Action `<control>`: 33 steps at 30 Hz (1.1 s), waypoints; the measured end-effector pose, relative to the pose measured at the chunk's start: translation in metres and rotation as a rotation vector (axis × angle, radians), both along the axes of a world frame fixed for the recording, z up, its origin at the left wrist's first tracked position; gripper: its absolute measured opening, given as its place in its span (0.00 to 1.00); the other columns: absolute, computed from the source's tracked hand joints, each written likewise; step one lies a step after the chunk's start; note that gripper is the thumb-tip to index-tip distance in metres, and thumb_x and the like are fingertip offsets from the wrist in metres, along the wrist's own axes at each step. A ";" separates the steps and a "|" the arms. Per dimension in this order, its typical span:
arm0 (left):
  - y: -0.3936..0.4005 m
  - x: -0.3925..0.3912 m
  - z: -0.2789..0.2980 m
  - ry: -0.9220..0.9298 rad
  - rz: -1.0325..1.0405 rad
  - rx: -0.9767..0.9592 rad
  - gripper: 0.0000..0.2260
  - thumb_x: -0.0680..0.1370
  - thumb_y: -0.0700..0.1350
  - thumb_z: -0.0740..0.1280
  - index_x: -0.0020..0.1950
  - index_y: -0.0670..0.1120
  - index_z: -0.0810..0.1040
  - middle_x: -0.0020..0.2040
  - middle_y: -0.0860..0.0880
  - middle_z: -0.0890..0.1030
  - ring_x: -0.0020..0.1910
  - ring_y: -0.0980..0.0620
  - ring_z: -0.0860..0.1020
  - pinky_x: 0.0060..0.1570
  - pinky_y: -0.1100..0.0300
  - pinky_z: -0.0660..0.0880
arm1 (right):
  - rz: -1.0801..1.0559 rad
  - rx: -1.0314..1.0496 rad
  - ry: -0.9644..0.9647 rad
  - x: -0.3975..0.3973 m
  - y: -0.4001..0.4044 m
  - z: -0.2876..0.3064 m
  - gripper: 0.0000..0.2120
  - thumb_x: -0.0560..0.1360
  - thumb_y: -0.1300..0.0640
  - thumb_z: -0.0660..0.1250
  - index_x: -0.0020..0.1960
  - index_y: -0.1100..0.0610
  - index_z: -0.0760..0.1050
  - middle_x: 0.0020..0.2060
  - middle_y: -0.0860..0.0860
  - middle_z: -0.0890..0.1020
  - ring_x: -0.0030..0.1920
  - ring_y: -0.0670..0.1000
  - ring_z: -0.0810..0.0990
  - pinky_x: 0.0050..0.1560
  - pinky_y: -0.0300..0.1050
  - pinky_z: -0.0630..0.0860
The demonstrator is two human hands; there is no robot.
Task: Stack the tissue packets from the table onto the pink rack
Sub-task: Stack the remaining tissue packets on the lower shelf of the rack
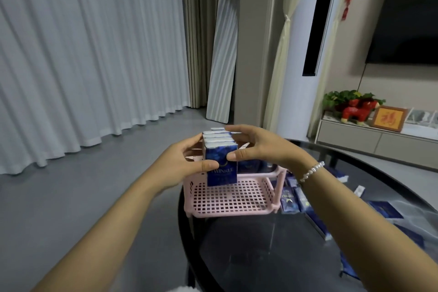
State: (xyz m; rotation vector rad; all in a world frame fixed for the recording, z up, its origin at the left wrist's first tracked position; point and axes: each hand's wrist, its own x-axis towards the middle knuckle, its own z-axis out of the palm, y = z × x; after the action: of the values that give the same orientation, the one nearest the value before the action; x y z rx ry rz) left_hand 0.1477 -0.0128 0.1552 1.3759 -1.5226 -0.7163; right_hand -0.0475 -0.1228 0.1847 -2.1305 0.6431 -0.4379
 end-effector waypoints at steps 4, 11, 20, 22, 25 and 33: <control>-0.028 0.035 0.011 0.029 0.038 0.010 0.27 0.68 0.44 0.75 0.61 0.63 0.69 0.55 0.65 0.77 0.58 0.64 0.75 0.55 0.66 0.73 | -0.010 0.034 0.011 0.040 -0.029 0.007 0.42 0.65 0.47 0.76 0.73 0.51 0.60 0.66 0.50 0.75 0.61 0.48 0.76 0.63 0.50 0.73; -0.093 0.091 -0.003 0.052 0.014 0.119 0.29 0.70 0.41 0.74 0.67 0.57 0.69 0.59 0.60 0.77 0.62 0.58 0.74 0.58 0.64 0.72 | -0.048 0.068 0.080 0.093 -0.089 -0.002 0.34 0.69 0.53 0.74 0.70 0.51 0.62 0.60 0.47 0.77 0.61 0.48 0.75 0.62 0.43 0.72; -0.142 0.111 -0.043 -0.206 0.015 0.214 0.38 0.69 0.46 0.76 0.75 0.55 0.60 0.69 0.57 0.68 0.69 0.60 0.65 0.64 0.63 0.62 | -0.174 -0.252 0.326 0.114 -0.121 -0.032 0.41 0.63 0.44 0.76 0.70 0.49 0.62 0.65 0.49 0.70 0.65 0.47 0.69 0.62 0.38 0.66; -0.145 0.114 -0.048 -0.256 0.021 0.242 0.43 0.64 0.54 0.77 0.75 0.57 0.59 0.72 0.54 0.66 0.71 0.58 0.64 0.70 0.59 0.62 | -0.191 -0.303 0.366 0.116 -0.118 -0.035 0.42 0.62 0.43 0.76 0.70 0.48 0.61 0.63 0.50 0.68 0.64 0.48 0.67 0.63 0.40 0.66; -0.146 0.115 -0.051 -0.333 0.038 0.268 0.48 0.59 0.61 0.77 0.75 0.59 0.58 0.72 0.52 0.64 0.71 0.56 0.64 0.71 0.53 0.63 | -0.177 -0.349 0.424 0.119 -0.112 -0.036 0.42 0.64 0.44 0.76 0.71 0.49 0.59 0.58 0.48 0.64 0.63 0.50 0.65 0.66 0.45 0.67; -0.147 0.113 -0.048 -0.439 0.042 0.349 0.46 0.70 0.56 0.73 0.75 0.66 0.43 0.73 0.48 0.58 0.73 0.49 0.62 0.69 0.55 0.64 | -0.087 -0.549 0.479 0.126 -0.111 -0.040 0.33 0.73 0.39 0.65 0.74 0.47 0.59 0.74 0.44 0.60 0.69 0.52 0.57 0.69 0.50 0.57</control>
State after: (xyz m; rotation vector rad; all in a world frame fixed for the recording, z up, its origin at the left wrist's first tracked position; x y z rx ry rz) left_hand 0.2605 -0.1594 0.1074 1.9184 -1.7535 -0.7078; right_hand 0.0788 -0.2335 0.1448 -2.7752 0.9705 -0.1507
